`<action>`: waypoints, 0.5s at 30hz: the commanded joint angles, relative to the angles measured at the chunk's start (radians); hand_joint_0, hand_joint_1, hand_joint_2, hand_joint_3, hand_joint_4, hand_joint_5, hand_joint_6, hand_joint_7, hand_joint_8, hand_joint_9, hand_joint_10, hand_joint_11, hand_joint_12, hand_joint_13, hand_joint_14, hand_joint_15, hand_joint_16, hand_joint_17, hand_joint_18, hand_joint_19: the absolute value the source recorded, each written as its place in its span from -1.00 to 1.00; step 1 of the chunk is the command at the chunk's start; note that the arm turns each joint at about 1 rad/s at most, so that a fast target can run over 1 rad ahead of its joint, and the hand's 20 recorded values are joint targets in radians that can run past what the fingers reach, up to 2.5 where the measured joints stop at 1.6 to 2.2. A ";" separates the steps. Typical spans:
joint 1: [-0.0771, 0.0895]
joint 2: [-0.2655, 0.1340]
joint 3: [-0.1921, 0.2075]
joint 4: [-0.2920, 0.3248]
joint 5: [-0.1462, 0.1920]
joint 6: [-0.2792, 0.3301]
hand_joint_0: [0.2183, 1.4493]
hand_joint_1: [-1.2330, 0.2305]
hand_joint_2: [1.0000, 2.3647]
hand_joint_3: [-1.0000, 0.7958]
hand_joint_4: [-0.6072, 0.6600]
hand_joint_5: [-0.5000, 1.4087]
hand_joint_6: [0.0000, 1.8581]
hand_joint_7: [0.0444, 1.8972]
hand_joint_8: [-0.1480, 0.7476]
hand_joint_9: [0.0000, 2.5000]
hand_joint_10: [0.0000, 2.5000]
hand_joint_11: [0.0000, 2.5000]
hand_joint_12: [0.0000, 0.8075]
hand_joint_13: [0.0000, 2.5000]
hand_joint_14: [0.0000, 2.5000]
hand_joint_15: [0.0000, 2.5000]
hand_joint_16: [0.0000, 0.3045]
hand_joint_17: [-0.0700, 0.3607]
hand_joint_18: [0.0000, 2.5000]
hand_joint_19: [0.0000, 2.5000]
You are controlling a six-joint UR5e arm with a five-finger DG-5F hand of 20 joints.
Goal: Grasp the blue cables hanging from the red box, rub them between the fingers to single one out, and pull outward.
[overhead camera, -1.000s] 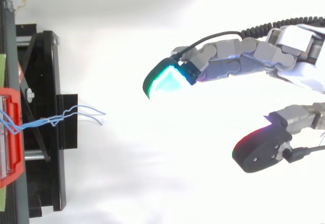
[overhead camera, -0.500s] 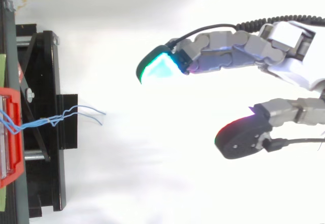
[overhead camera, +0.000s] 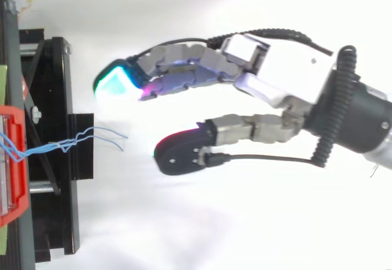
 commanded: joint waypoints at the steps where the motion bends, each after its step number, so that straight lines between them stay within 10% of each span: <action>1: -0.014 -0.043 0.049 -0.002 -0.015 0.003 -0.54 -0.16 -1.00 -0.43 0.40 -0.69 -0.46 -0.29 0.06 -0.54 -1.00 -0.86 -0.15 -0.61 -1.00 -0.87 -0.76 -0.29 -0.71 -0.98; 15: -0.025 -0.157 0.092 0.146 -0.010 -0.057 -0.54 -0.18 -1.00 -0.43 0.42 -0.67 -0.46 -0.26 0.08 -0.49 -1.00 -0.79 -0.10 -0.55 -0.99 -0.81 -0.73 -0.24 -0.62 -0.90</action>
